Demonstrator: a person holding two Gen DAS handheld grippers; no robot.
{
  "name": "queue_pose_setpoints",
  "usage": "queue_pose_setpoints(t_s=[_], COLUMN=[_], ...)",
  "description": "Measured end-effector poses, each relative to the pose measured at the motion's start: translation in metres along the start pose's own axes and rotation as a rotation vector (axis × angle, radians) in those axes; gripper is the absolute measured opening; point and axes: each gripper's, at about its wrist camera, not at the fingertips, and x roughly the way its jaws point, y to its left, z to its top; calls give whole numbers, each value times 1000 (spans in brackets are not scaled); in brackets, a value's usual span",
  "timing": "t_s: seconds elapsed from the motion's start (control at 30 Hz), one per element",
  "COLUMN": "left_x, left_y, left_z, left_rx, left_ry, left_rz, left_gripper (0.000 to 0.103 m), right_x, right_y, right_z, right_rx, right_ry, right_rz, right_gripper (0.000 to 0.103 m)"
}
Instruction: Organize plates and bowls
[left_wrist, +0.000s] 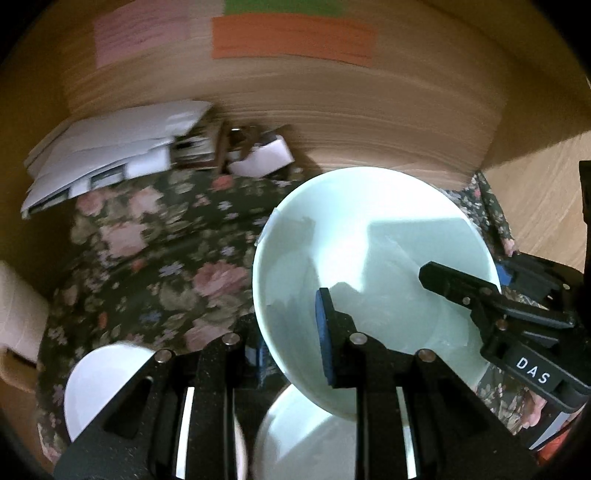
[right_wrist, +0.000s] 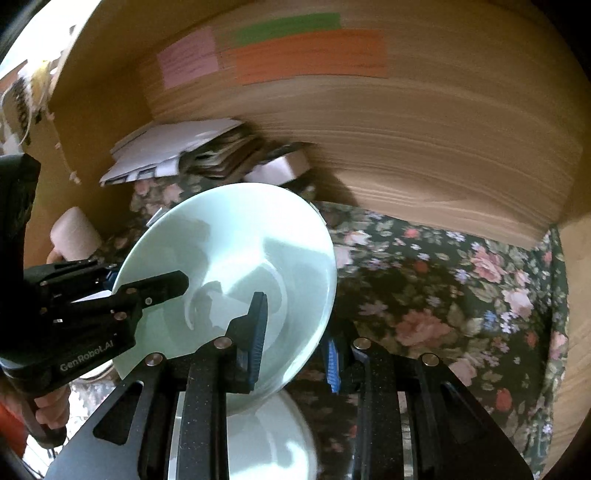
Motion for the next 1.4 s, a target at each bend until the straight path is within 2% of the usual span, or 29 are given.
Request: queue_pose_setpoints(t_s=[0.33, 0.67, 0.83, 1.4], left_x=[-34, -57, -66, -69], left_y=[59, 99, 113, 144], left_z=[-26, -52, -64, -98], left_rx=[-91, -156, -177, -232], left_ry=[-37, -54, -61, -23], left_rz=[47, 86, 127, 165], left_gripper=[22, 22, 23, 23], right_x=[13, 23, 29, 58], right_y=[53, 97, 117, 151], right_z=[-2, -6, -8, -25], right_rx=[-63, -112, -142, -205], right_ry=[14, 33, 42, 123], right_rz=[78, 154, 182, 236], right_gripper=[25, 25, 25, 25])
